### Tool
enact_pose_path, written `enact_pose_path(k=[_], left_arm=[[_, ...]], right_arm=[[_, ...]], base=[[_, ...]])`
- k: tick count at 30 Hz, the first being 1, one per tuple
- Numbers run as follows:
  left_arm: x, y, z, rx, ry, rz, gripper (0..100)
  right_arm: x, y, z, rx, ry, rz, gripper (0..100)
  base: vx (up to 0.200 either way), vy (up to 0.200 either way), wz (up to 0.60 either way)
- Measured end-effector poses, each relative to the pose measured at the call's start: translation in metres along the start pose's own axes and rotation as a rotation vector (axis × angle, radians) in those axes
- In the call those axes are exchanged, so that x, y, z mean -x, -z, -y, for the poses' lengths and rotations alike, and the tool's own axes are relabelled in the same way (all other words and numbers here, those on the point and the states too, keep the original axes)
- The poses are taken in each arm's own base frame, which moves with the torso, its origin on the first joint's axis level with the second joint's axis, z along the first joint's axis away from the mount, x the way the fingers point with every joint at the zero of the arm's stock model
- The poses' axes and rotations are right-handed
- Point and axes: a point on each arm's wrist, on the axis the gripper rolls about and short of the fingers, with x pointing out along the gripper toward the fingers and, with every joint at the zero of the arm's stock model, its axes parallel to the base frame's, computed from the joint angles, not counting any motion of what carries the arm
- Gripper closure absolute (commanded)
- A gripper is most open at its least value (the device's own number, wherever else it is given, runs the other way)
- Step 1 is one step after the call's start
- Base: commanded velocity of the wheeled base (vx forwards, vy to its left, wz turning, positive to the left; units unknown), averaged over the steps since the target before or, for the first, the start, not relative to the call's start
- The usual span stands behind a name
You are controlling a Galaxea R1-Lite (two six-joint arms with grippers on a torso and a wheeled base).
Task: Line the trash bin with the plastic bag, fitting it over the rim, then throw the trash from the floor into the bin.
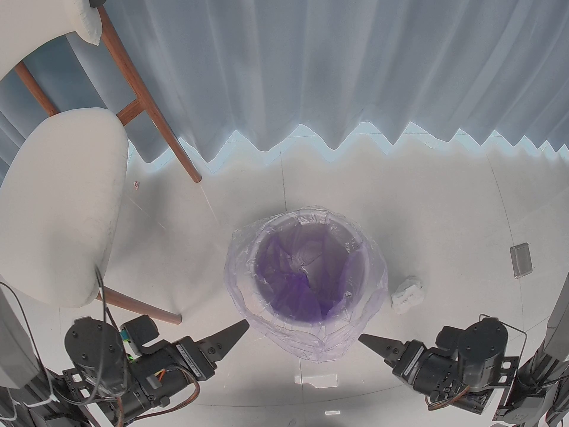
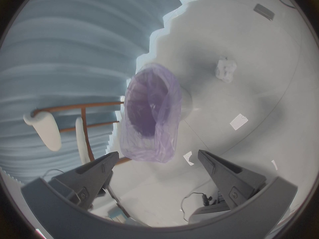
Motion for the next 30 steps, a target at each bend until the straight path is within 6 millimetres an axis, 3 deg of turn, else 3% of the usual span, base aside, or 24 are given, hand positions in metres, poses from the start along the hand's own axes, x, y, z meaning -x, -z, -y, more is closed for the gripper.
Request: enact_pose_path(k=[6, 20, 21, 30], left_arm=[[-0.018, 0.011, -0.003, 0.021, 0.037, -0.068, 0], [-0.084, 0.021, -0.014, 0.030, 0.011, -0.073, 0], [-0.088, 0.021, -0.016, 0.031, 0.003, -0.071, 100], [-0.106, 0.024, -0.029, 0.038, -0.051, -0.046, 100]], right_arm=[[0.008, -0.002, 0.001, -0.087, -0.017, 0.078, 0], [0.010, 0.004, 0.001, -0.083, -0.016, 0.062, 0], [0.011, 0.006, 0.000, -0.078, -0.018, 0.053, 0], [0.012, 0.018, -0.001, -0.048, -0.012, 0.029, 0]], base=[[0.000, 0.000, 0.00], [0.000, 0.000, 0.00], [0.000, 0.000, 0.00], [0.000, 0.000, 0.00]])
